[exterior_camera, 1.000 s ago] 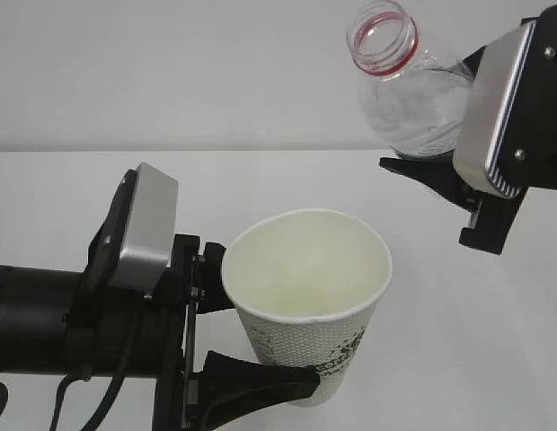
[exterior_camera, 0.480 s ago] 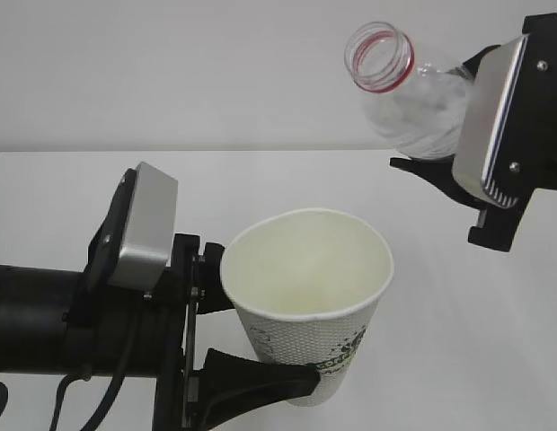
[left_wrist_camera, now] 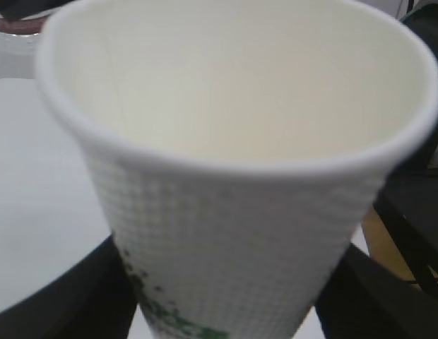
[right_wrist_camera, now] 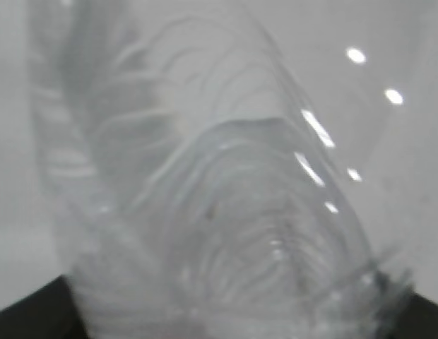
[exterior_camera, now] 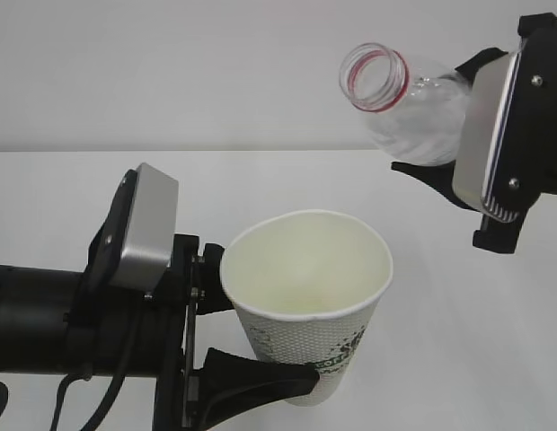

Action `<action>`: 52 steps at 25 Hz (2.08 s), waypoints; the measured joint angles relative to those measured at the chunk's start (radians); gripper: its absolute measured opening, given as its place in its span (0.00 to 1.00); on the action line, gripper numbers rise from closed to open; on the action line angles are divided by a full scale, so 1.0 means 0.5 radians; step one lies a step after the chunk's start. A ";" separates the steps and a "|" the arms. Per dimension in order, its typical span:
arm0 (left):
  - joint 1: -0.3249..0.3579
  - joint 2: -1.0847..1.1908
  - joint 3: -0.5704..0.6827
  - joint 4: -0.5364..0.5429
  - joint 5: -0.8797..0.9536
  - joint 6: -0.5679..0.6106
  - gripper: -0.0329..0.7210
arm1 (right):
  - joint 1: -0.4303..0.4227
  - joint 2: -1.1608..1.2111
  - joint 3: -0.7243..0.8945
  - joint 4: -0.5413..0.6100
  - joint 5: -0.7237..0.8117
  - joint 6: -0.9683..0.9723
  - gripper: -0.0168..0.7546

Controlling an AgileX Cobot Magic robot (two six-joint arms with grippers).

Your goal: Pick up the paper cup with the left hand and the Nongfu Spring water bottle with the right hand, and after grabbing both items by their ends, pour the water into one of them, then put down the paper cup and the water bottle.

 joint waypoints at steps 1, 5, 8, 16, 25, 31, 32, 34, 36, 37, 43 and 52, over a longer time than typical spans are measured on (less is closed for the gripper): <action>0.000 0.000 0.000 0.000 0.000 0.000 0.73 | 0.000 0.000 0.000 0.000 0.000 -0.015 0.64; 0.000 0.000 0.000 0.000 0.000 0.000 0.72 | 0.000 0.000 0.000 0.000 0.000 -0.042 0.64; 0.000 0.000 0.000 0.000 0.000 0.000 0.71 | 0.000 0.000 0.000 0.000 0.000 -0.064 0.64; 0.000 0.000 0.000 0.000 0.000 0.007 0.70 | 0.000 0.000 0.000 0.000 0.000 -0.139 0.64; 0.000 0.000 0.000 -0.003 0.001 0.071 0.70 | 0.000 0.000 -0.022 0.000 0.000 -0.185 0.64; 0.000 0.000 0.000 -0.033 0.001 0.120 0.70 | 0.000 0.000 -0.036 0.000 0.000 -0.190 0.64; 0.000 0.000 0.000 -0.055 0.001 0.139 0.70 | 0.000 0.000 -0.036 0.000 0.000 -0.190 0.64; 0.000 0.008 0.000 -0.107 0.001 0.173 0.70 | 0.000 0.000 -0.036 0.000 0.000 -0.192 0.64; 0.000 0.043 0.000 -0.150 -0.003 0.187 0.70 | 0.000 0.000 -0.036 0.000 0.000 -0.198 0.64; 0.000 0.071 0.000 -0.163 -0.013 0.202 0.70 | 0.000 0.000 -0.036 0.000 0.000 -0.196 0.64; 0.000 0.213 -0.003 -0.260 -0.157 0.295 0.70 | 0.000 0.000 -0.036 0.000 0.000 -0.196 0.64; 0.000 0.344 -0.003 -0.329 -0.198 0.370 0.70 | 0.000 0.000 -0.036 0.000 0.000 -0.222 0.64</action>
